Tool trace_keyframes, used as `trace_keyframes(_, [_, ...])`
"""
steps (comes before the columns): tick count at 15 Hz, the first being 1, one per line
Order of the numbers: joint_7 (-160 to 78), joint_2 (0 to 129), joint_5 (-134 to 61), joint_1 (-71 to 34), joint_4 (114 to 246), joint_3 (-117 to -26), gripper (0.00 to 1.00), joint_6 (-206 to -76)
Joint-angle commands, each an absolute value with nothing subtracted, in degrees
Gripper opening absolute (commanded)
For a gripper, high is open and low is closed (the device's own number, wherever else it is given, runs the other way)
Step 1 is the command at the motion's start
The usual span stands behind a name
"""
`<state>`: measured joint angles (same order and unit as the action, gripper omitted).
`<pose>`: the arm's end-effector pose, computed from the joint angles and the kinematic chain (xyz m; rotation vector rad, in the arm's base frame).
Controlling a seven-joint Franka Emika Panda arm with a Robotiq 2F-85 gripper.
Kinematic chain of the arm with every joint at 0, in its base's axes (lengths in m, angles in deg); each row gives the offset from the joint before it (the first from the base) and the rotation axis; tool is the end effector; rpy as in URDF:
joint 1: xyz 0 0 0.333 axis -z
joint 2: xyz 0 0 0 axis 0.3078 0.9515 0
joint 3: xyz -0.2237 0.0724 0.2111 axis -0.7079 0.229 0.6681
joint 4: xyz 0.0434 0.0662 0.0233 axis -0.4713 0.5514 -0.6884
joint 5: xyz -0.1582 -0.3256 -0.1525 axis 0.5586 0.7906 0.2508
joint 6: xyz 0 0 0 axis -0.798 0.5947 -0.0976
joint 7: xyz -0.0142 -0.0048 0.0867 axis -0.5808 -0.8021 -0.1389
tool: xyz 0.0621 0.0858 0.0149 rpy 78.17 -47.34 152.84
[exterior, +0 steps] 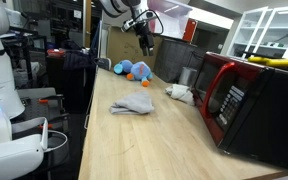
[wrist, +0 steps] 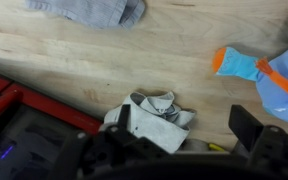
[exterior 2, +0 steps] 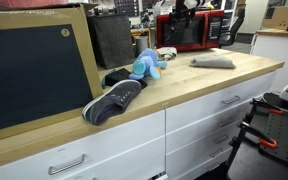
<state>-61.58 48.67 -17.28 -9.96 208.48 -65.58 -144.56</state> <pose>0.5672 -0.0605 0.4385 2.8274 -0.4107 0.4708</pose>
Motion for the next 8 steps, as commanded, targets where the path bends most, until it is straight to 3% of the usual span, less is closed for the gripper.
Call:
trace_keyframes(1, [-63.59,57.01,-14.14,-12.23,200.27,-68.65,1.00,-145.46])
trace_keyframes(8, [-64.63,70.86,-14.90,-16.95,187.29,-74.95,1.00,-144.15])
